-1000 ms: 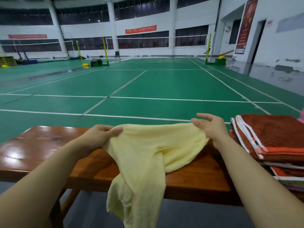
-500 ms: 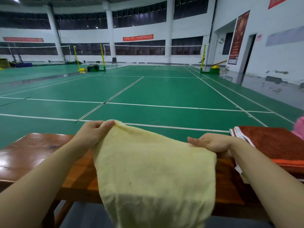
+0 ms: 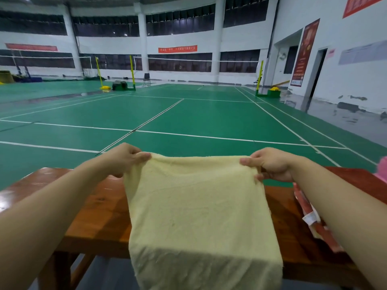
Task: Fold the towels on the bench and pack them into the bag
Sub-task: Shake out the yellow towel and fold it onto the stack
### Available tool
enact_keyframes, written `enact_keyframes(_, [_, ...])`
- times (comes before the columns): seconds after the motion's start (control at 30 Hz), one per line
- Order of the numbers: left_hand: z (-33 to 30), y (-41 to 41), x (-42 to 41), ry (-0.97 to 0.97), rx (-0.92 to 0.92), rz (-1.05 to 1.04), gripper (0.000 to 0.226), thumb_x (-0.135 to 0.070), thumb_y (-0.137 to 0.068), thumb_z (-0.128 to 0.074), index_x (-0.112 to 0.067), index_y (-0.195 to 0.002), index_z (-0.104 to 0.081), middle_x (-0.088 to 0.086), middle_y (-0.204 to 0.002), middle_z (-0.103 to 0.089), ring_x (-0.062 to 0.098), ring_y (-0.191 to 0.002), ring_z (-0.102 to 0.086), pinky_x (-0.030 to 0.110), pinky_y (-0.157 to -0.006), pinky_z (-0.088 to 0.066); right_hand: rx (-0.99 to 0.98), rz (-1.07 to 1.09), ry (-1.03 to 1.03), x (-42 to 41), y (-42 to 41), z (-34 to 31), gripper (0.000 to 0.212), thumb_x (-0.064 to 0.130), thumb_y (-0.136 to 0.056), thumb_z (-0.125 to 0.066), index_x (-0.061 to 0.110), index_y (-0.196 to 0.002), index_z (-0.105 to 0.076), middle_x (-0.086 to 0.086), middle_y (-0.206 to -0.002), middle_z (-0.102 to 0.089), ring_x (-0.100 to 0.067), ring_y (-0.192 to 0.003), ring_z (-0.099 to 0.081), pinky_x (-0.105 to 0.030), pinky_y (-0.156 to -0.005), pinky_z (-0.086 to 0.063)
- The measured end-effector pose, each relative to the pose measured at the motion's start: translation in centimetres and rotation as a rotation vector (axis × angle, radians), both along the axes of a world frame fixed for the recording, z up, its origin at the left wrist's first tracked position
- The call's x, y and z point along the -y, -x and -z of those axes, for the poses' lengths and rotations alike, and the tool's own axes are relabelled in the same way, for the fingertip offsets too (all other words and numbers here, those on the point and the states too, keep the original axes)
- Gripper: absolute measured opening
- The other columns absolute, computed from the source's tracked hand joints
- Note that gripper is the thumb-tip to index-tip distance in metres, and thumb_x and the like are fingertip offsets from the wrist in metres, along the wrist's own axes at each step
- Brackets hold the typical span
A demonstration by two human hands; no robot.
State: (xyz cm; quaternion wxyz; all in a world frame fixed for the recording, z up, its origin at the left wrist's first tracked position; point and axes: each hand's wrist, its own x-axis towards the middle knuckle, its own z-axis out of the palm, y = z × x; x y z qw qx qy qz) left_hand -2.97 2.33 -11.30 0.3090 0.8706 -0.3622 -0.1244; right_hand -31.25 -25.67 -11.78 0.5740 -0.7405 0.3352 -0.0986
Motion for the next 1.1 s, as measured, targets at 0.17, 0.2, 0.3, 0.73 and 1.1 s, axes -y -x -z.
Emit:
enact_keyframes(0.17, [-1.7,-0.5,2.2,0.264,-0.665,-0.095,0.035,-0.033,-0.102,-0.057,-0.007,-0.125,-0.062,0.011,-0.118,-0.063,0.025,-0.099,-0.065,0.036,-0.055,-0.062,0.223,0.202,-0.208,1.2,-1.9,-0.9,0.035,0.005,-0.086,-0.073,-0.009,-0.116,-0.062,-0.017,-0.120,-0.063,-0.022,-0.081,-0.071,-0.029,-0.065,-0.063])
enact_keyframes(0.2, [-1.8,-0.6,2.9,0.372,-0.802,-0.110,0.037,-0.031,-0.104,-0.055,-0.005,-0.129,-0.058,0.014,-0.124,-0.061,0.030,-0.106,-0.064,0.045,-0.057,-0.063,0.240,0.225,-0.243,1.5,-2.3,-1.2,0.034,0.005,-0.087,-0.072,-0.010,-0.116,-0.062,-0.018,-0.122,-0.061,-0.024,-0.085,-0.072,-0.033,-0.069,-0.063])
enact_keyframes(0.3, [-1.7,-0.7,5.3,0.540,-0.976,-0.105,0.036,-0.037,-0.107,-0.044,-0.006,-0.123,-0.055,0.018,-0.120,-0.060,0.038,-0.108,-0.062,0.070,-0.062,-0.054,0.271,0.297,-0.293,2.2,-3.4,-1.4,0.025,0.007,-0.089,-0.072,-0.009,-0.106,-0.064,-0.019,-0.119,-0.061,-0.031,-0.091,-0.071,-0.039,-0.069,-0.062])
enact_keyframes(0.73, [0.1,-4.6,15.7,0.783,-0.390,-0.134,0.035,-0.050,-0.105,-0.044,-0.021,-0.095,-0.063,0.001,-0.090,-0.057,0.022,-0.088,-0.052,0.041,-0.086,-0.050,0.542,0.552,-0.164,8.1,-7.7,0.4,0.023,0.010,-0.080,-0.082,0.001,-0.099,-0.073,-0.012,-0.106,-0.074,-0.028,-0.104,-0.069,-0.044,-0.083,-0.061])
enact_keyframes(1.1, [-4.0,-6.6,21.0,0.772,-0.104,0.051,0.032,-0.048,-0.102,-0.053,-0.022,-0.105,-0.071,-0.004,-0.089,-0.066,0.013,-0.081,-0.055,0.030,-0.074,-0.046,0.680,0.681,0.104,12.0,-10.1,-3.1,0.033,0.048,-0.069,-0.089,0.027,-0.091,-0.076,0.005,-0.106,-0.071,-0.022,-0.104,-0.065,-0.044,-0.092,-0.057])
